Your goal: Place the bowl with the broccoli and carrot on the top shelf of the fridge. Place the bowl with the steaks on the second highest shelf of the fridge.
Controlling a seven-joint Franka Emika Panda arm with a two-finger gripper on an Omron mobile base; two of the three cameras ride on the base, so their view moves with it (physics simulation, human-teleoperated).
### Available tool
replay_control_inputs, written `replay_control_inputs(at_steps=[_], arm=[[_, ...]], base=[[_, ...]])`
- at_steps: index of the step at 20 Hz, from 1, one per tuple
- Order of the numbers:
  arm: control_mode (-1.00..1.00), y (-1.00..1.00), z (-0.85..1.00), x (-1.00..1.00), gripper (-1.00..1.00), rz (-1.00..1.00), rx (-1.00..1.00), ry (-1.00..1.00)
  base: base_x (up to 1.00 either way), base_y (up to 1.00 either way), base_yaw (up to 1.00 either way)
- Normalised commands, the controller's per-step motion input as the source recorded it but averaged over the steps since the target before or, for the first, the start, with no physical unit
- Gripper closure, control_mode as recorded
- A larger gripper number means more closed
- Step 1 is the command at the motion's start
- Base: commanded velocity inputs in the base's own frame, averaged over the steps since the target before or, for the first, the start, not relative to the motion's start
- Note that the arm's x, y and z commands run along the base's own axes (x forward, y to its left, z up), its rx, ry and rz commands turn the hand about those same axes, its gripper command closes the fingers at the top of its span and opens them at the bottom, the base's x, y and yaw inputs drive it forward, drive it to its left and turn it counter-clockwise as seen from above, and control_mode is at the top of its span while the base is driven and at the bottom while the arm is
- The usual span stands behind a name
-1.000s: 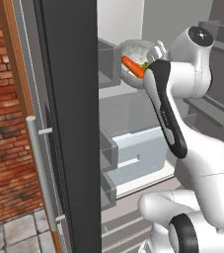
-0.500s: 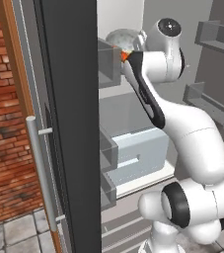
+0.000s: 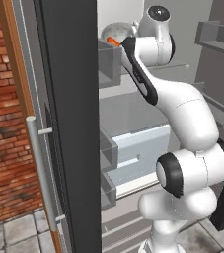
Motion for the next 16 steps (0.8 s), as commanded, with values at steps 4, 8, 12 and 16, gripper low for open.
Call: replay_control_inputs(at_steps=[4,8,12,16], arm=[[-1.00,0.03,-0.09,0.49,-1.00,0.00,-0.04,0.00],[-1.00,0.01,0.00,0.01,-1.00,-0.01,0.00,0.00],[-1.00,0.00,0.02,-0.53,-1.00,0.00,0.00,-0.18],[-1.00,0.03,0.01,-0.97,-1.00,-0.01,0.00,-0.26]], base=[[0.00,0.00,0.00],[0.00,0.00,0.00],[0.00,0.00,0.00],[0.00,0.00,0.00]])
